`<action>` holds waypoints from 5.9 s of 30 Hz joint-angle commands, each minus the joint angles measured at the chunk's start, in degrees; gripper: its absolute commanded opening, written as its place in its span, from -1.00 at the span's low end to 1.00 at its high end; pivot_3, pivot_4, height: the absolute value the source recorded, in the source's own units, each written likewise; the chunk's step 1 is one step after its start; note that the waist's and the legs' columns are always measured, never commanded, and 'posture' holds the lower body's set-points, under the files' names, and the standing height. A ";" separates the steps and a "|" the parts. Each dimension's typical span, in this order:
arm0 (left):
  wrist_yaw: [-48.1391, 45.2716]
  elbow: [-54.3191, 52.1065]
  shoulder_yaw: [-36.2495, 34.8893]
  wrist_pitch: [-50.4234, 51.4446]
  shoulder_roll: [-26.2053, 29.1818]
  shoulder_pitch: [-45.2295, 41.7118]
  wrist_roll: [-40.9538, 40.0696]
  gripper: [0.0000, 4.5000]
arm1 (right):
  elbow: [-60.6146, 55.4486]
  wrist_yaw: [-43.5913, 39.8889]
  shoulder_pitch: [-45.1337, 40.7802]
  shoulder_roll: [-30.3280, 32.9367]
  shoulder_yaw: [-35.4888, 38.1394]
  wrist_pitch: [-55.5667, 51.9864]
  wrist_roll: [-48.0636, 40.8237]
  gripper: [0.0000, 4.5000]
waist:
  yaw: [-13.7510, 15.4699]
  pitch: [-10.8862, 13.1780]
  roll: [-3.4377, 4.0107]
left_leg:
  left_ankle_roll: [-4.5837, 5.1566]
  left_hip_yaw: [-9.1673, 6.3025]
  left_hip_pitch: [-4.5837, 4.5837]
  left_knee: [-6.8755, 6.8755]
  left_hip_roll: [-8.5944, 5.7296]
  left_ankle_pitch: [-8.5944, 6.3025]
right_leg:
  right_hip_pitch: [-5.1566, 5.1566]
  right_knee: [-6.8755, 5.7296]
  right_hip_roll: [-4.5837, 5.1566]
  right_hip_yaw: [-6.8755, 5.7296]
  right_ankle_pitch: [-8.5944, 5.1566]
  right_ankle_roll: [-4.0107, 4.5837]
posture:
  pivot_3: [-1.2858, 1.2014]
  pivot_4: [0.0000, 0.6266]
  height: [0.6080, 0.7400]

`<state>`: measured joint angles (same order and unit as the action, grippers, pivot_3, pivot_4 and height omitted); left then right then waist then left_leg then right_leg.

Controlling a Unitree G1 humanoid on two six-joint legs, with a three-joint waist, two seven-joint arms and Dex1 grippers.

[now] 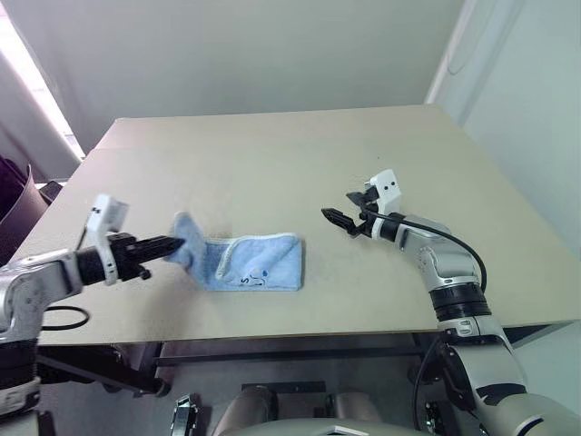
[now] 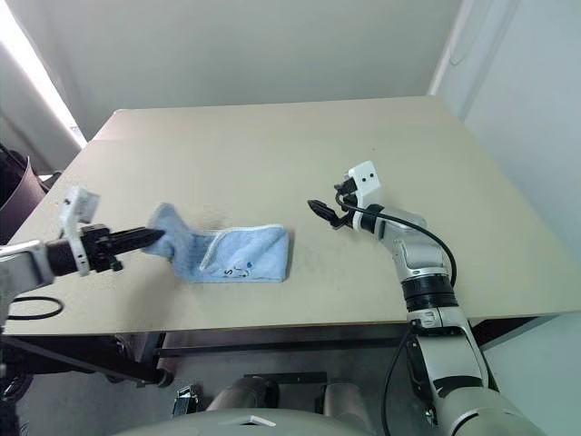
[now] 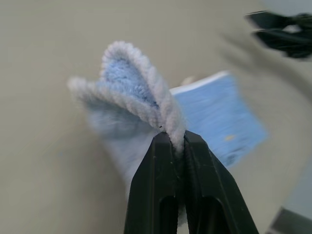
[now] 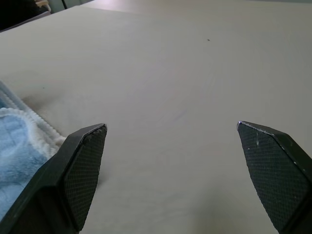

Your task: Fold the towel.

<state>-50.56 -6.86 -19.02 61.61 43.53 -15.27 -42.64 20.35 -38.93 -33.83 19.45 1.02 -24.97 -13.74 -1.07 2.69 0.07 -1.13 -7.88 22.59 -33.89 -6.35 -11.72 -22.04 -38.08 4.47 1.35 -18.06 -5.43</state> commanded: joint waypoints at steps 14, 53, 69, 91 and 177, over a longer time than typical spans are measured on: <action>3.62 3.74 19.97 -0.97 -17.22 -10.47 0.42 -0.88 | -8.55 5.73 4.95 3.63 4.37 -1.26 -0.80 1.00 | 0.29 0.01 -0.11 | -0.01 0.03 -0.05 -0.16 0.01 0.04 | 0.37 -0.01 -0.04 0.02 0.05 -0.05 | 0.03 -1.00 1.00; 2.44 45.74 28.85 -65.60 -27.37 -15.67 35.14 0.50 | -6.67 4.35 2.69 0.52 5.94 1.10 -5.19 1.00 | 0.47 -0.01 -0.19 | 0.04 0.01 -0.18 -0.28 -0.01 0.03 | 0.58 0.02 -0.04 -0.05 0.14 -0.21 | 0.03 -1.00 1.00; -4.39 27.19 19.37 -59.88 -23.80 -11.98 23.35 0.50 | -6.45 0.13 1.55 1.24 4.49 -7.43 -8.81 1.00 | 0.01 -0.07 -0.20 | 0.07 -0.01 -0.16 -0.40 -0.03 0.03 | 0.60 -0.02 -0.05 -0.05 0.21 -0.32 | 0.03 -1.00 1.00; -5.01 -6.18 3.10 -32.02 1.10 17.71 11.90 0.50 | -8.56 -13.06 -4.77 -0.23 -1.10 -43.39 -26.70 1.00 | 0.15 0.01 -0.14 | -0.10 -0.02 -0.20 -0.33 0.07 -0.09 | 0.39 0.07 -0.08 0.00 0.15 0.10 | 0.03 -1.00 1.00; 5.54 -4.69 -9.89 -22.23 -0.94 22.96 3.31 0.53 | 48.00 -4.28 -30.39 -15.21 11.92 -20.94 -6.40 0.65 | -2.94 -0.03 0.02 | -0.20 0.00 -0.35 -0.04 0.22 -0.05 | -0.41 0.09 -0.05 -0.07 0.85 0.56 | 0.03 -1.00 1.00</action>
<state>-44.91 -11.23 -27.88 39.52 42.01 8.60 -38.67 72.51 -39.49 -62.83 2.76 14.38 -44.15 -20.87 -4.00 2.67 0.09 -1.34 -7.87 22.25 -33.94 -6.14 -11.77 -22.47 -38.00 4.43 1.28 -17.21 -4.87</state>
